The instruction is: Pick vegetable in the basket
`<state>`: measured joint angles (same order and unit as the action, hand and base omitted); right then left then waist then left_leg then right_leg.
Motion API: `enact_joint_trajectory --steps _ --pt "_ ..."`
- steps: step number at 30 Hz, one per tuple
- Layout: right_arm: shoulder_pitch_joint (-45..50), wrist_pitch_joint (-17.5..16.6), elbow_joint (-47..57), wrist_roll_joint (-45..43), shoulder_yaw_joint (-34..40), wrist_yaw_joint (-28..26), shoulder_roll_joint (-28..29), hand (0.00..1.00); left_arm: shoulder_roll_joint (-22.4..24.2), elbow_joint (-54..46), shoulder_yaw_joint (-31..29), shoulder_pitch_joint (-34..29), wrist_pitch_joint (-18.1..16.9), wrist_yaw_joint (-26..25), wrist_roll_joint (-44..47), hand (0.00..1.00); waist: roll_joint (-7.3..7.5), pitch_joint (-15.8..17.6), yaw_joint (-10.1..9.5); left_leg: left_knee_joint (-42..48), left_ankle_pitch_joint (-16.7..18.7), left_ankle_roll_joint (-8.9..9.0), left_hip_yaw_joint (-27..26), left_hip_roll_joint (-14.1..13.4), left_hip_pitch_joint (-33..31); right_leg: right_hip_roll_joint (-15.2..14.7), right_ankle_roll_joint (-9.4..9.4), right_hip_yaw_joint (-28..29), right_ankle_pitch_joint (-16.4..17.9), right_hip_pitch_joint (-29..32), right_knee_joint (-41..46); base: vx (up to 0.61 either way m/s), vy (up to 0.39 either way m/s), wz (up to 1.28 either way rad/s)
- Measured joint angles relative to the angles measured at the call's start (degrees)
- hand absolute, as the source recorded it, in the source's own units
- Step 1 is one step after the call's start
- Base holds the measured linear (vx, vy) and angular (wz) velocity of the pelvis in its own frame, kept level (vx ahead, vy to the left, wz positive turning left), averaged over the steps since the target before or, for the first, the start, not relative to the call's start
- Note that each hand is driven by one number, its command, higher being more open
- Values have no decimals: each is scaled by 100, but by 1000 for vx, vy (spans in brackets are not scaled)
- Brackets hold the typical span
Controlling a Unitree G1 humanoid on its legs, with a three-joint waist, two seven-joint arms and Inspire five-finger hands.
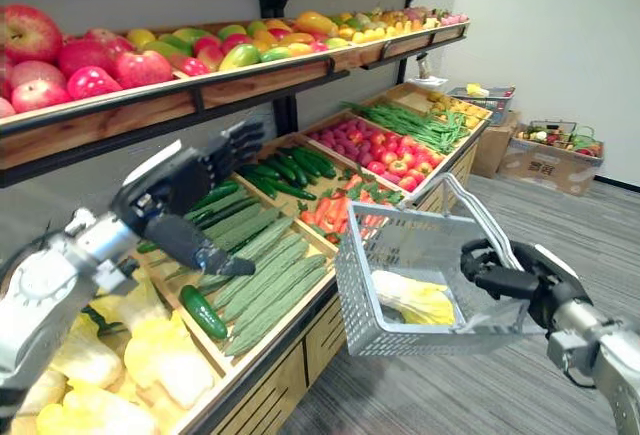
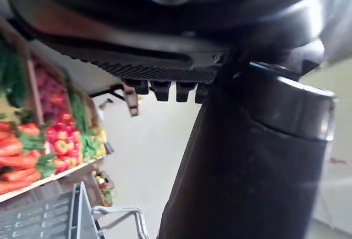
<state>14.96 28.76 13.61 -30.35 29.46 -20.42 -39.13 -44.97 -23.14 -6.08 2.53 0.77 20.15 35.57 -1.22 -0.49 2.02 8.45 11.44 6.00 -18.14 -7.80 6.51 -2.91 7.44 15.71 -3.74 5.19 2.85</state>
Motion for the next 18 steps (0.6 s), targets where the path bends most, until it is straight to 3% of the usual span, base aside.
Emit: enact_joint_trajectory --steps 2,6,11,18 --pt "189 -36 -3 103 129 10 408 0 654 31 -457 -580 12 13 19 100 1 14 -18 26 6 -10 57 3 -87 -19 0 -46 0 37 -15 12 22 10" --pt "370 -35 -177 103 237 114 924 0 1470 337 -1047 -1172 140 -19 85 100 36 153 -43 92 17 -29 170 14 -165 -58 -2 -149 1 29 -22 0 22 14" --pt "496 -63 -505 98 350 248 1444 0 2036 900 -1467 -1681 312 -255 86 100 53 178 -58 145 23 -41 336 25 -282 -106 -8 -297 5 13 -63 -15 19 16" --pt "653 -94 -1342 87 347 395 2084 0 2753 1293 -2751 -1987 200 -1204 -82 100 32 173 -184 165 1 -73 666 69 -445 -200 -10 -607 6 -87 -203 10 13 22"
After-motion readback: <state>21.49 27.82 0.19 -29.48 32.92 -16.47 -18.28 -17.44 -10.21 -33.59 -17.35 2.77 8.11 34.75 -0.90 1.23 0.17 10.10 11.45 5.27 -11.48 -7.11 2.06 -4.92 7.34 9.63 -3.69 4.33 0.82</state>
